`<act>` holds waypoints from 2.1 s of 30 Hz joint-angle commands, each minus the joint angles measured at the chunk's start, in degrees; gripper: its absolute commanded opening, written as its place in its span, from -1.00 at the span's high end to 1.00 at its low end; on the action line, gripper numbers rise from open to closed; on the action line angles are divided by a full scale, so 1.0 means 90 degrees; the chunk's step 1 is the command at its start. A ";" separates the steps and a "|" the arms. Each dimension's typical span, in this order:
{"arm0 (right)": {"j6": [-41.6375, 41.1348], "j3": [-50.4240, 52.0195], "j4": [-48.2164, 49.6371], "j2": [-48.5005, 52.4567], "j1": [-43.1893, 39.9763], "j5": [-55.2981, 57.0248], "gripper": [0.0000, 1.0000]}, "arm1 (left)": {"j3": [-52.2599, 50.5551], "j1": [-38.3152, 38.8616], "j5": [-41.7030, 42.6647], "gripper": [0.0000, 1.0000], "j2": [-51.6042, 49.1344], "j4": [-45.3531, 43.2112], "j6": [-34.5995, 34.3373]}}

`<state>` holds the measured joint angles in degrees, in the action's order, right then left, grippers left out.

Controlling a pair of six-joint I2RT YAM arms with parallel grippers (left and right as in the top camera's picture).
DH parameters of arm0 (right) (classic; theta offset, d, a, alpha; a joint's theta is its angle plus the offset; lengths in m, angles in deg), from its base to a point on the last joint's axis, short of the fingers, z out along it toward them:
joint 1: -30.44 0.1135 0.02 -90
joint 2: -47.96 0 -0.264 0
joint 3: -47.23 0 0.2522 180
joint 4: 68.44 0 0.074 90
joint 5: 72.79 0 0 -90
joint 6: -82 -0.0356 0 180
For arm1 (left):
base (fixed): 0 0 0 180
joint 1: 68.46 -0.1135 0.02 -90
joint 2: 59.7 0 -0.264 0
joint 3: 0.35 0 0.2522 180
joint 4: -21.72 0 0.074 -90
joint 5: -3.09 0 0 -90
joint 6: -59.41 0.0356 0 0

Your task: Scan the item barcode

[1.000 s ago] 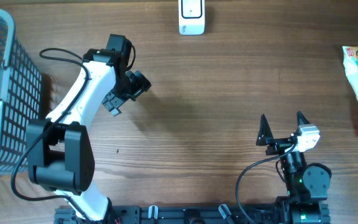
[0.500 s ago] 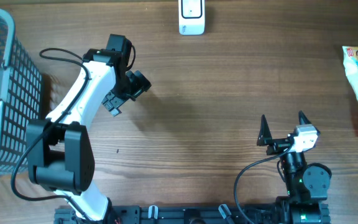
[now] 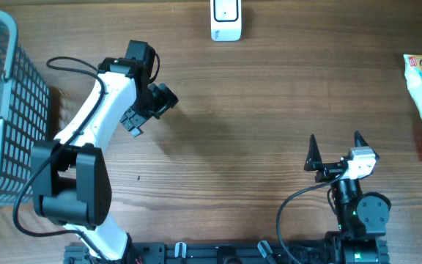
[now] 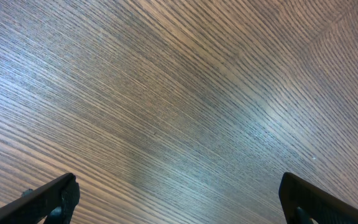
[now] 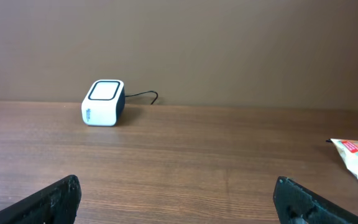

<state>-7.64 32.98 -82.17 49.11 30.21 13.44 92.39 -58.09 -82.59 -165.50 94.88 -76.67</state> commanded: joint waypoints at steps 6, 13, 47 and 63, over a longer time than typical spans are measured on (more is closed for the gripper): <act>0.0114 0.0019 0.0000 -0.0104 -0.0032 0.0063 -0.99 | 0.0061 -0.0005 -0.0041 -1.00 0.0041 0.0000 0.0100; 0.0114 0.0019 0.0000 -0.0104 -0.0032 0.0063 -0.99 | 0.0061 -0.0005 -0.0041 -1.00 0.0041 0.0000 0.0100; 0.0112 0.0019 0.0000 -0.0104 -0.0032 0.0063 -0.99 | -0.4646 -0.0121 0.0236 -1.00 0.6540 -0.4160 0.4629; 0.0114 0.0019 0.0000 -0.0104 -0.0032 0.0063 -0.99 | -0.7589 -0.1071 0.0056 -1.00 1.0333 -0.5829 0.4765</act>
<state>-7.59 33.02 -82.21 48.58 30.21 13.66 27.71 -66.18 -81.48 -77.11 45.37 -35.08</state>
